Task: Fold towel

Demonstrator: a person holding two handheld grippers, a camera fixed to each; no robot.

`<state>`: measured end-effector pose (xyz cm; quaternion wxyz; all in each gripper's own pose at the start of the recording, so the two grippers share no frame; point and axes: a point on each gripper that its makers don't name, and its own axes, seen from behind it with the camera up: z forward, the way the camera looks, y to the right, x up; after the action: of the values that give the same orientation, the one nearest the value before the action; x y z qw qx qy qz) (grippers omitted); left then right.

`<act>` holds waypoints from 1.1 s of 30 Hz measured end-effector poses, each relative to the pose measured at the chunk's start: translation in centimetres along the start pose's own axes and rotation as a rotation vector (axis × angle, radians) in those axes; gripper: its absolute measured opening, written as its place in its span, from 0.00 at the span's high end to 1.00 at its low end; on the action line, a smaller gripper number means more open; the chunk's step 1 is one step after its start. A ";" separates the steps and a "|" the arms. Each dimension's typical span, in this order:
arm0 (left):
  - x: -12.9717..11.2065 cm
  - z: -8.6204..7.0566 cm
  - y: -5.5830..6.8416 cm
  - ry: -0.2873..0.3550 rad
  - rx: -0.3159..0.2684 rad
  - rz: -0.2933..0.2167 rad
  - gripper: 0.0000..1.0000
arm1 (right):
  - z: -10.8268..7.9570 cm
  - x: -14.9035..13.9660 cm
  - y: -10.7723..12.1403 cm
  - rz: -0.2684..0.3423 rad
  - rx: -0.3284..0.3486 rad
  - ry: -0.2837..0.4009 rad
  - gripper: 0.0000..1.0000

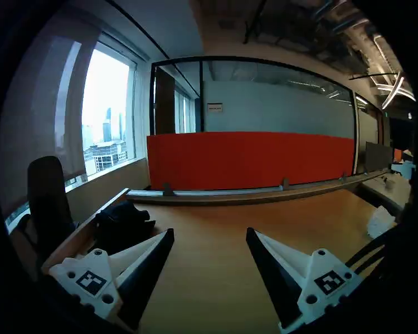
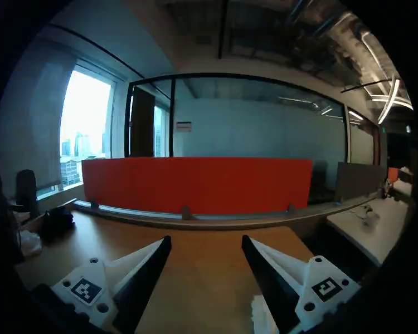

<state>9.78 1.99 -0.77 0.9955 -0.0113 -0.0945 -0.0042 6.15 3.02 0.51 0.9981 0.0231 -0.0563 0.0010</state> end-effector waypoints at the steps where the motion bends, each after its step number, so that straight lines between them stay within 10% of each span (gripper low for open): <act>1: 0.3 0.1 -0.1 0.006 0.001 -0.006 0.04 | 0.1 0.1 -0.5 0.002 0.005 0.001 0.02; 20: 2.3 1.2 0.3 0.079 -0.029 -0.029 0.04 | 1.3 1.3 -4.8 -0.007 -0.009 0.016 0.02; 33: -1.4 1.9 -0.4 0.117 -0.014 -0.002 0.04 | 0.5 -0.4 -6.4 0.012 -0.019 0.024 0.02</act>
<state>8.05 1.69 0.86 0.9992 -0.0182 -0.0361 -0.0067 5.67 -3.37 0.70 0.9989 0.0132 -0.0443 0.0070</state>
